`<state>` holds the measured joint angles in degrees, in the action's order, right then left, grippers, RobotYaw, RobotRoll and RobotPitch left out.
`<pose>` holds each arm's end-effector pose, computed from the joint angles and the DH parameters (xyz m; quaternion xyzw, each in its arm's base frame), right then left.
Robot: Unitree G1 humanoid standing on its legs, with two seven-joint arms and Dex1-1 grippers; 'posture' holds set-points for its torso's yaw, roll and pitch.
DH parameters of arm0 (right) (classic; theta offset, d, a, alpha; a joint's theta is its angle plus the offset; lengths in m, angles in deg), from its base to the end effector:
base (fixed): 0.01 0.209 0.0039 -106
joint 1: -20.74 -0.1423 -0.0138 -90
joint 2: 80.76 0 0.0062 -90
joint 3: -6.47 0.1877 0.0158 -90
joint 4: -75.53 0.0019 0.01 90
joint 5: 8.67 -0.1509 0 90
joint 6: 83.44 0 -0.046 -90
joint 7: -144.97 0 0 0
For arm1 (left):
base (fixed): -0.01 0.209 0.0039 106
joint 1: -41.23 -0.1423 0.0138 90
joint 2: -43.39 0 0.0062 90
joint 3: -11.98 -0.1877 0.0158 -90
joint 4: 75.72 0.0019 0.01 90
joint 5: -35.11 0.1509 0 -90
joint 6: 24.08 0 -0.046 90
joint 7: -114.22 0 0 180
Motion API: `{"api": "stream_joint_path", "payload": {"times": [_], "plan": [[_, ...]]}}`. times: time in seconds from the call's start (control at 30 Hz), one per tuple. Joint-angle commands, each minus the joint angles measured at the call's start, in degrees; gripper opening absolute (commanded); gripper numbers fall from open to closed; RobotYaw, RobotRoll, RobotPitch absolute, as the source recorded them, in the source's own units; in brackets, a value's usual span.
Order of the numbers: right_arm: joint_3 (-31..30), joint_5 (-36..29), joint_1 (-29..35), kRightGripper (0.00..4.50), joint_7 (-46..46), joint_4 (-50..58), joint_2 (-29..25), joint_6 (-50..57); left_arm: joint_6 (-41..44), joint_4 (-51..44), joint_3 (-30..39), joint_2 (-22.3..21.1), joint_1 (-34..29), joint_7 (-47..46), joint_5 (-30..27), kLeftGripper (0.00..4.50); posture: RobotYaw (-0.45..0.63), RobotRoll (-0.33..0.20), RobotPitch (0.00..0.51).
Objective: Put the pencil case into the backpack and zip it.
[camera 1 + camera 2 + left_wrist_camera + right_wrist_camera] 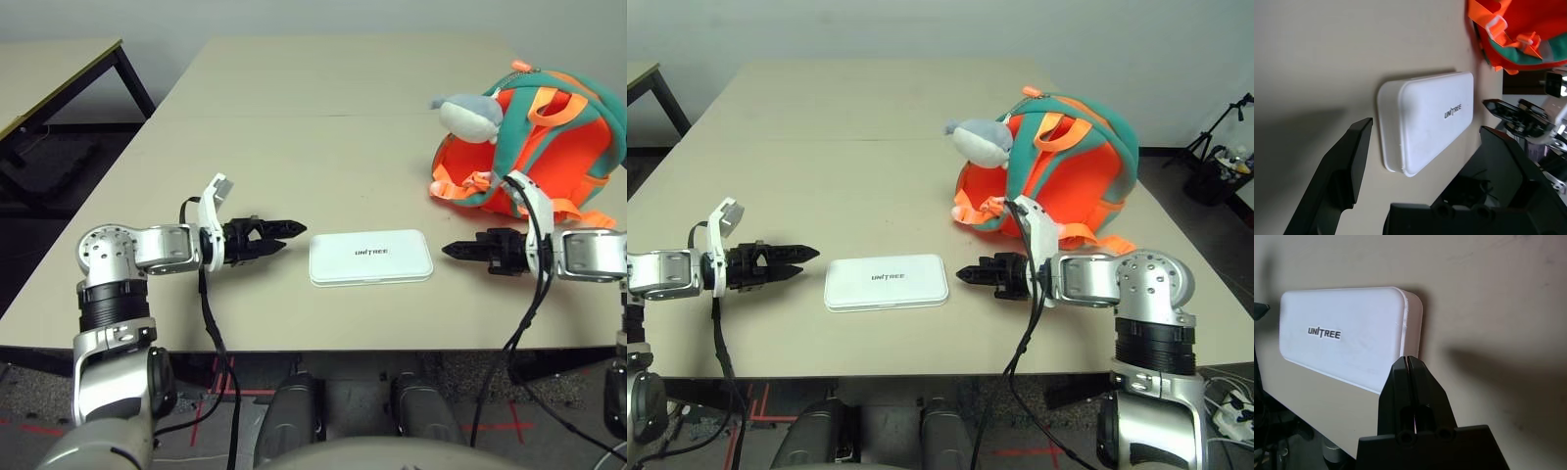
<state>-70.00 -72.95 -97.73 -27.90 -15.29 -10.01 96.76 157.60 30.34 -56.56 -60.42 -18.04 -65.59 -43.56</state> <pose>0.2585 -0.2431 0.1630 0.1837 0.4321 0.2739 0.8393 0.2680 0.2509 0.1433 -0.3572 0.4233 -0.3127 0.7717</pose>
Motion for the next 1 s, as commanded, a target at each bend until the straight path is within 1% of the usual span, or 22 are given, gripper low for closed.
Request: {"api": "stream_joint_path", "payload": {"times": [0.03, 0.23, 0.47, 0.57, 0.7, 0.8, 1.0], "plan": [[-1.3, 4.4, -0.7, 0.04, -0.3, 0.1, 1.3, 0.7, 0.8, 2.2, -0.9, 1.2, -1.4, -0.8, -0.1, 4.50, 0.05, 0.000, 0.079], [-1.8, 10.4, -1.0, 0.04, 0.5, 0.7, 2.9, -0.6, 0.8, 3.2, -2.3, 2.0, -1.8, -0.3, 1.6, 4.50, 0.04, 0.000, 0.082], [-1.7, 14.9, -1.0, 0.04, 2.0, 2.0, 5.0, -0.2, 0.8, 5.5, -3.7, 4.1, -0.8, 1.0, 4.9, 4.50, 0.03, 0.000, 0.085], [-1.6, 16.3, -1.1, 0.04, 2.5, 3.1, 6.1, 0.5, 0.8, 5.5, -4.7, 5.1, -0.5, 2.1, 7.1, 4.50, 0.02, 0.000, 0.085], [-1.1, 17.8, -1.7, 0.04, 2.6, 4.6, 8.3, 2.1, 0.8, 5.8, -5.3, 6.0, -0.3, 3.4, 8.2, 4.50, 0.01, 0.000, 0.086], [-1.9, 18.0, -1.6, 0.04, 2.6, 5.7, 9.8, 2.3, 0.8, 5.7, -5.7, 6.3, -0.4, 4.3, 9.2, 4.50, 0.01, 0.000, 0.088], [-2.5, 18.5, -2.3, 0.04, 2.3, 6.6, 12.3, 2.3, 0.8, 6.2, -7.4, 5.1, -0.7, 5.7, 8.5, 4.50, 0.01, 0.000, 0.090]]}}
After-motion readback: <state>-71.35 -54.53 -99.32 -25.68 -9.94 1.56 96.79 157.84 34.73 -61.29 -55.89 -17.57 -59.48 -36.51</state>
